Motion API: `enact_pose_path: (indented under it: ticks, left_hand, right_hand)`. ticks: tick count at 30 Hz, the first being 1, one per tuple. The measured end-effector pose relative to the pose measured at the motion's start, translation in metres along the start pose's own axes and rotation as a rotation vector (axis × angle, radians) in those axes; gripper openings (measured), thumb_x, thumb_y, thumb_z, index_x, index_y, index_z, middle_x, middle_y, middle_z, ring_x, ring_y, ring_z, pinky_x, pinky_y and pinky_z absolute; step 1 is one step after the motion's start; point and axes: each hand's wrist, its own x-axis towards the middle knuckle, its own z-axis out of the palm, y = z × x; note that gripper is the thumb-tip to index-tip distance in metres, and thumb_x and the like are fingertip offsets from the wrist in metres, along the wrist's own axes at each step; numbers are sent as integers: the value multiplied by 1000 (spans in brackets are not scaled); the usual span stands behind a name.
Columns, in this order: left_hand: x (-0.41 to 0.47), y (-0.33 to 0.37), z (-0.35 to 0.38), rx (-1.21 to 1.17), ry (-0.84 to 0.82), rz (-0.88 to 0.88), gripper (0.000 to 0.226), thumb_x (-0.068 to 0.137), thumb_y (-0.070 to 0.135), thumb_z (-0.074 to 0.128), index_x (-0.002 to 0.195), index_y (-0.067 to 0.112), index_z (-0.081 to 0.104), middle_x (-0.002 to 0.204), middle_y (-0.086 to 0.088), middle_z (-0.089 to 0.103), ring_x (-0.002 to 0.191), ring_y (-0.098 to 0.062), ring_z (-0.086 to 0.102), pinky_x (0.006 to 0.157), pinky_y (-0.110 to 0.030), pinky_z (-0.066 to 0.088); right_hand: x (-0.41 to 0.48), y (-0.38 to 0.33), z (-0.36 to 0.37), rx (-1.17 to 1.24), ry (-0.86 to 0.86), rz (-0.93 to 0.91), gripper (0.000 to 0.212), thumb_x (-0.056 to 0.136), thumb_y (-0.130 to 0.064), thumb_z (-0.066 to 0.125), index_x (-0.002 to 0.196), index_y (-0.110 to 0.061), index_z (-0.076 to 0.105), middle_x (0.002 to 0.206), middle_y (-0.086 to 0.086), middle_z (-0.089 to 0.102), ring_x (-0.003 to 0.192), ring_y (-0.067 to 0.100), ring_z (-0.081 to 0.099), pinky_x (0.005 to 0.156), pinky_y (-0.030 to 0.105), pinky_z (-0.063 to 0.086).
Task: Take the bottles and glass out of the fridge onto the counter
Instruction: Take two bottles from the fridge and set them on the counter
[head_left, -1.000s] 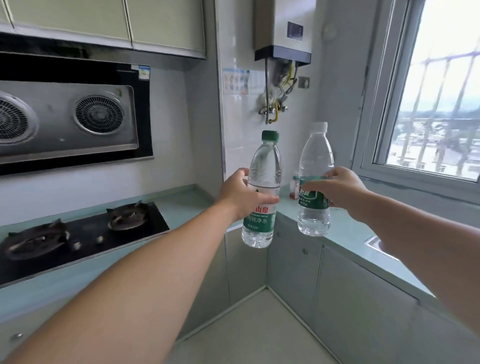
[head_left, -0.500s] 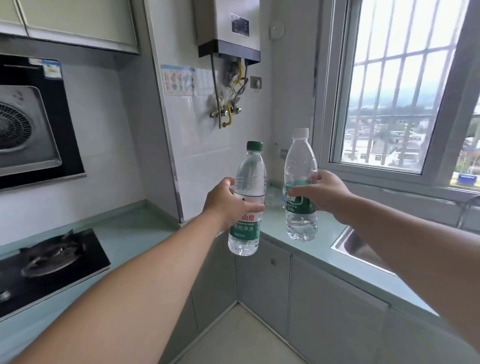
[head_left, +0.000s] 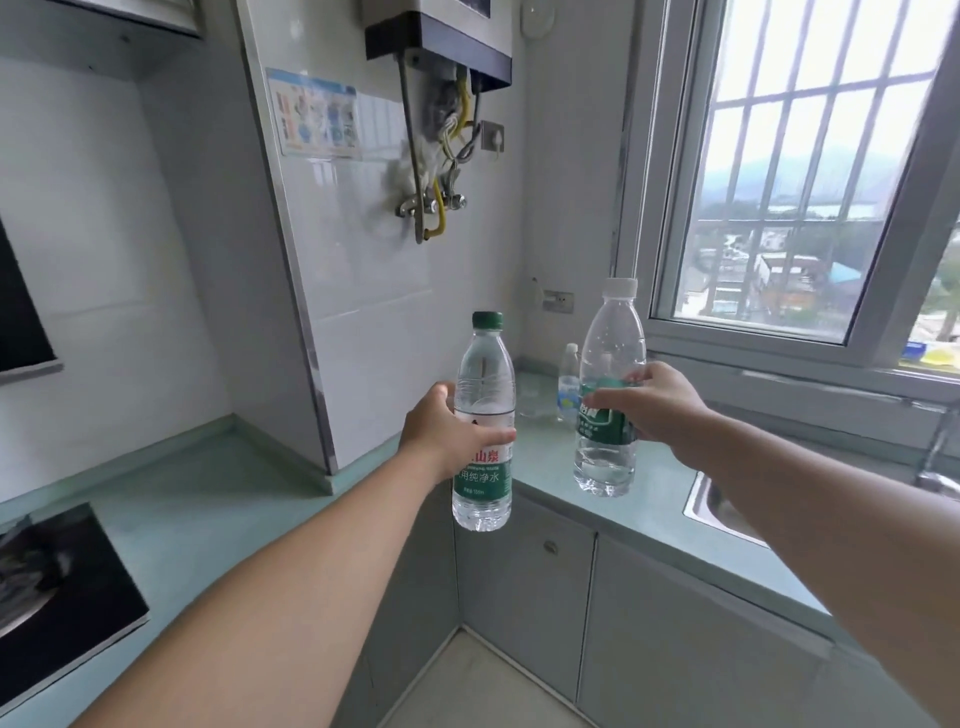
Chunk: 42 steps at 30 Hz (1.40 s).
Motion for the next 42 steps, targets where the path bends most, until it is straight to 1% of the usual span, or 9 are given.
enact_pose_path:
  ticks: [7,10,17,22,25,27,30,37,42]
  left_hand:
    - [67,-15,1,-5,-32,10,68,63,33,87,117,24,47,104,6,60,93,-17,60,77,-29,46]
    - [95,-16,17,-10,-58,15,65,61,32,87,113,25,48,104,4,63,94,-18,62,80,-30,49]
    - [162,-14,80,-22,-139,32,72,64,19,86,125,20,48,106,5,61,90,-14,57,76,-25,43]
    - [215,-21,137,14,-149,-13,86,61,20,87,134,21,42,118,3,63,100,-16,59,83,-29,47]
    - [244,-30,170,24,-153,-35,76,61,21,88,121,26,43,113,6,62,100,-16,59,86,-31,48]
    - [261,-37,188,35,-170,-59,71,59,23,88,113,30,41,111,6,63,99,-16,60,86,-32,48]
    - [288,-46,214,51,-187,-72,72,57,23,89,115,27,46,109,6,64,97,-16,61,83,-31,48]
    - [364,-69,254,135,-276,-47,72,58,28,88,117,23,49,102,7,62,91,-14,59,75,-28,45]
    - [431,-94,268,159,-329,-37,71,55,30,88,115,26,49,105,7,65,92,-14,61,76,-29,49]
  right_hand:
    - [52,8,16,-33,47,53,58,63,-25,86,110,-10,56,101,9,65,90,22,64,67,32,53]
    - [77,17,13,-73,80,65,61,60,-29,87,109,-11,56,101,9,65,91,23,64,71,34,55]
    - [149,49,-5,-96,86,63,58,63,-27,86,109,-11,54,101,7,63,88,22,62,64,29,48]
    - [208,94,-10,-94,55,101,60,66,-22,83,115,-13,50,105,5,59,93,23,60,67,31,46]
    - [237,124,-6,-86,56,127,60,65,-19,82,115,-15,49,105,5,60,93,22,61,72,32,48]
    - [253,142,-1,-88,45,151,60,66,-18,82,116,-16,49,105,3,59,92,21,59,65,28,46]
    - [277,162,7,-91,29,164,60,66,-15,82,116,-15,49,106,2,58,91,19,59,57,20,42]
    - [341,197,47,-88,28,222,59,63,-18,84,110,-18,49,105,1,59,94,18,61,81,34,55]
    - [389,213,70,-113,56,302,58,63,-20,85,109,-18,50,108,2,60,96,18,61,84,35,54]
